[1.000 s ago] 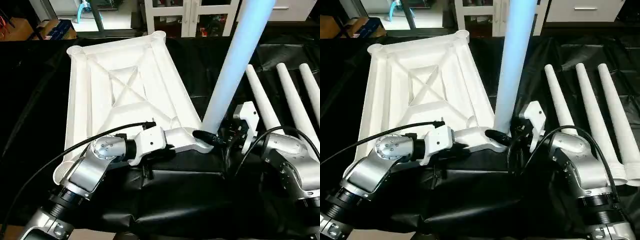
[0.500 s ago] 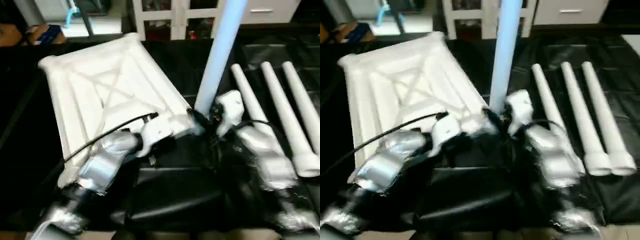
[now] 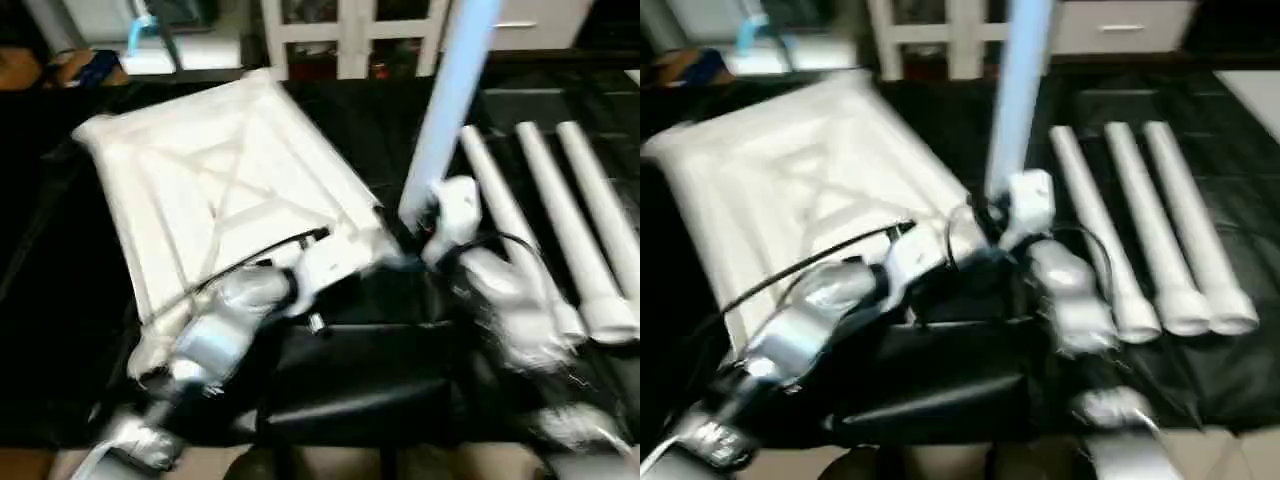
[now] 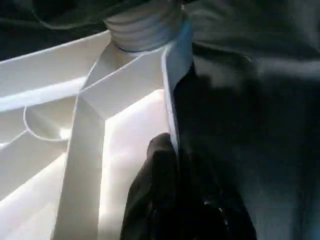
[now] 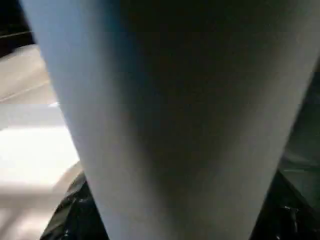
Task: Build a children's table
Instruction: Rotate leg to tighten
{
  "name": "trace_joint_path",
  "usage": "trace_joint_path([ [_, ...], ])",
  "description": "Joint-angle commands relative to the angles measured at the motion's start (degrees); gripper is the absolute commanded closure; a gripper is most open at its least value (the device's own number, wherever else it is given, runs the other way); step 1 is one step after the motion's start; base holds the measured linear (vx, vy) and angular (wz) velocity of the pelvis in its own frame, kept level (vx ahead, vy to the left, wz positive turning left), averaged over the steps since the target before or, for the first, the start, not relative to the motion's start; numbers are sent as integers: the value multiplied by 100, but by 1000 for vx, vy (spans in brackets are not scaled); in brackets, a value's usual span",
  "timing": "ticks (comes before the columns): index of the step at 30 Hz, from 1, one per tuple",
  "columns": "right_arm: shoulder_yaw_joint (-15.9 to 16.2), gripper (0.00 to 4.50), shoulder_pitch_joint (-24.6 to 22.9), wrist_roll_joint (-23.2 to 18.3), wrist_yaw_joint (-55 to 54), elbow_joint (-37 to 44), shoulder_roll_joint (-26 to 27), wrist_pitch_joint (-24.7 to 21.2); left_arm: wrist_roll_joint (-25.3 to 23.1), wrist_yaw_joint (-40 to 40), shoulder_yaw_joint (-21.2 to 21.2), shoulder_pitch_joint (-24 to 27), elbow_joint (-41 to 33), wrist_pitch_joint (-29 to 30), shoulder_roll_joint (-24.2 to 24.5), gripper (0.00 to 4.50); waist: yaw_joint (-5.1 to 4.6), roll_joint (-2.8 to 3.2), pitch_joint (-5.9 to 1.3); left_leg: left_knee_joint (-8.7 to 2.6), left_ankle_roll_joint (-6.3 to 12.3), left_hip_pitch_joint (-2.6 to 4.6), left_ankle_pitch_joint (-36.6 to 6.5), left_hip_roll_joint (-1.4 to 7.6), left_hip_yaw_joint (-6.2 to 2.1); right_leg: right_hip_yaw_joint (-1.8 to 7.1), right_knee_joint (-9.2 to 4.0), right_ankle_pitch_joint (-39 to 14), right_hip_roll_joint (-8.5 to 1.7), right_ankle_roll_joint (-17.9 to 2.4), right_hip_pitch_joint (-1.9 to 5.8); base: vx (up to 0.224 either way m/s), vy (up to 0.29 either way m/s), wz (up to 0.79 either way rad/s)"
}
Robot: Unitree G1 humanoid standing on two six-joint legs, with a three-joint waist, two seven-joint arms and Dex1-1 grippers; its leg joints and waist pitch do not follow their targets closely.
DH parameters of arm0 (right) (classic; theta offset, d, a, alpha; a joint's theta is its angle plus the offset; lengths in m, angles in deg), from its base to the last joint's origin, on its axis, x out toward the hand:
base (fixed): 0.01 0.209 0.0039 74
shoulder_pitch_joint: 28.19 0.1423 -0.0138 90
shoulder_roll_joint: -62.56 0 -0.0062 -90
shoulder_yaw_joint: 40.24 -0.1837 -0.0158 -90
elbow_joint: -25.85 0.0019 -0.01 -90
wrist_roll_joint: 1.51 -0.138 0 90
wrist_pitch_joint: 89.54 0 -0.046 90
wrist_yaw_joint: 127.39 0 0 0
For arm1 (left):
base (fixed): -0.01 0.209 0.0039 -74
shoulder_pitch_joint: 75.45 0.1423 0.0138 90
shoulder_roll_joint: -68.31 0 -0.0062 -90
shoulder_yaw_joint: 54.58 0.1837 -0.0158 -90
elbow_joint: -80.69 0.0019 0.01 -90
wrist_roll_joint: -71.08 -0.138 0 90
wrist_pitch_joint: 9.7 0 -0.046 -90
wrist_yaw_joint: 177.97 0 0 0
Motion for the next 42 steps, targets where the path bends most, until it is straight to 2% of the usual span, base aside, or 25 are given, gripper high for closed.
trace_joint_path([
  [1,-231,143,-191,-416,847,796,-672,-276,156,-706,162,367,-18,-179,350,450,50,-87,-355,-482,280,177,-2128,396,-169,192,-268,-1736,-266,-1052,183,0,0,0],
  [2,-244,140,-262,-460,990,909,-784,-336,192,-751,137,382,-28,-195,402,450,60,-84,-354,-469,345,184,-2005,398,-144,200,-257,-1595,-258,-1101,171,58,-12,10],
  [3,-281,130,-408,-495,1246,1113,-1030,-410,274,-842,82,416,-64,-223,500,450,93,-53,-338,-449,420,203,-1916,397,-113,218,-252,-1598,-264,-1186,146,63,-18,13],
  [4,-299,115,-462,-489,1328,1179,-1124,-425,309,-873,62,429,-82,-231,532,450,121,-78,-357,-424,455,212,-1800,402,-90,240,-233,-1557,-264,-1247,138,63,-18,13],
  [5,-315,96,-496,-454,1356,1206,-1187,-397,327,-887,50,438,-98,-234,551,450,130,-73,-361,-413,469,212,-1715,398,-79,249,-219,-1503,-261,-1277,132,60,-24,13],
  [8,-488,92,-683,-557,1608,1403,-1452,-443,409,-982,21,462,-130,-325,638,450,143,-120,-392,-355,643,169,-1301,374,-45,291,-173,-1300,-259,-1329,156,55,-23,10],
  [9,-546,92,-783,-673,1787,1517,-1583,-516,424,-1017,21,466,-114,-373,664,450,156,-119,-401,-335,733,181,-1199,380,-24,300,-149,-1239,-247,-1332,136,55,-15,8],
  [10,-575,92,-864,-781,1914,1624,-1695,-592,450,-1047,26,469,-105,-417,693,450,168,-86,-418,-321,820,162,-1039,389,-28,286,-113,-1085,-243,-1369,161,55,-15,8],
  [13,-618,92,-946,-930,2027,1747,-1812,-708,493,-1095,41,472,-102,-466,722,450,178,-98,-432,-299,950,112,-775,386,-39,255,-56,-757,-234,-1453,202,19,-4,1],
  [14,-633,92,-934,-1013,2064,1747,-1806,-786,525,-1122,51,466,-115,-469,708,450,178,-100,-434,-295,955,118,-773,389,-36,257,-52,-742,-233,-1464,197,0,0,0],
  [15,-635,92,-917,-1067,2101,1738,-1784,-832,548,-1146,64,462,-135,-463,693,450,172,-72,-433,-294,959,122,-804,385,-32,254,-60,-769,-233,-1509,199,0,0,0],
  [17,-609,124,-870,-1153,2141,1706,-1719,-919,576,-1172,92,454,-162,-452,670,450,169,-80,-424,-301,913,118,-890,390,-32,251,-76,-915,-234,-1508,195,0,0,0],
  [20,-517,129,-862,-1201,2202,1716,-1700,-1000,586,-1188,118,454,-176,-461,659,450,166,-87,-407,-323,783,122,-1095,391,-40,249,-113,-1306,-238,-1416,191,0,0,0],
  [22,-496,156,-864,-1219,2231,1701,-1701,-1031,595,-1191,133,454,-176,-476,666,450,165,-97,-413,-325,736,121,-1070,393,-46,254,-112,-1373,-243,-1372,190,0,0,0],
  [24,-491,167,-855,-1233,2278,1654,-1721,-1056,606,-1190,148,458,-182,-485,680,450,163,-118,-428,-314,755,121,-1002,391,-43,255,-101,-1302,-241,-1376,193,0,0,0],
  [30,-489,208,-826,-1213,2338,1519,-1714,-1127,612,-1187,179,498,-220,-490,705,450,162,-124,-456,-288,861,109,-816,388,-39,251,-73,-1112,-242,-1436,206,0,0,0],
  [33,-423,238,-789,-913,1942,1288,-1620,-1089,510,-1100,236,495,-230,-434,705,450,153,-124,-460,-282,867,104,-799,385,-38,247,-71,-1131,-242,-1446,200,0,0,0],
  [34,-399,238,-775,-809,1788,1215,-1575,-1077,473,-1062,256,487,-226,-400,693,450,144,-128,-462,-281,836,107,-837,386,-37,246,-77,-1201,-238,-1434,194,0,0,0],
  [35,-286,240,-704,-384,1070,930,-1310,-1055,294,-813,337,413,-158,-180,549,450,136,-119,-458,-285,811,107,-848,386,-38,246,-78,-1241,-237,-1425,188,0,0,0],
  [36,-291,242,-635,-206,529,731,-1068,-1100,231,-644,374,364,-120,28,392,450,88,-110,-420,-308,687,81,-970,376,-36,243,-105,-1507,-234,-1372,167,0,0,0],
  [37,-302,242,-581,-101,175,587,-906,-1129,196,-534,395,326,-83,161,283,450,58,-99,-415,-328,501,81,-1219,358,-66,226,-141,-1976,-246,-1248,183,0,0,0],
  [39,-399,248,-467,43,-523,313,-606,-1126,132,-325,439,246,-10,387,57,450,24,-120,-414,-357,251,111,-1569,367,-79,236,-182,-2391,-242,-1096,160,0,0,0],
  [40,-499,250,-337,161,-1227,-1,-293,-1105,56,-88,498,143,99,600,-215,450,-7,-124,-400,-376,113,123,-1790,357,-82,233,-217,-2611,-240,-1023,137,0,0,0],
  [41,-625,251,-119,235,-2024,-472,96,-950,-16,297,525,-19,310,844,-650,450,-18,-61,-392,-375,44,129,-1886,343,-100,229,-223,-2700,-240,-985,114,0,0,0],
  [42,-736,252,79,251,-2649,-886,423,-802,-58,632,536,-157,497,1044,-1042,450,-84,-88,-380,-385,-85,138,-2178,317,-111,203,-261,-2999,-219,-874,88,-67,18,-10],
])
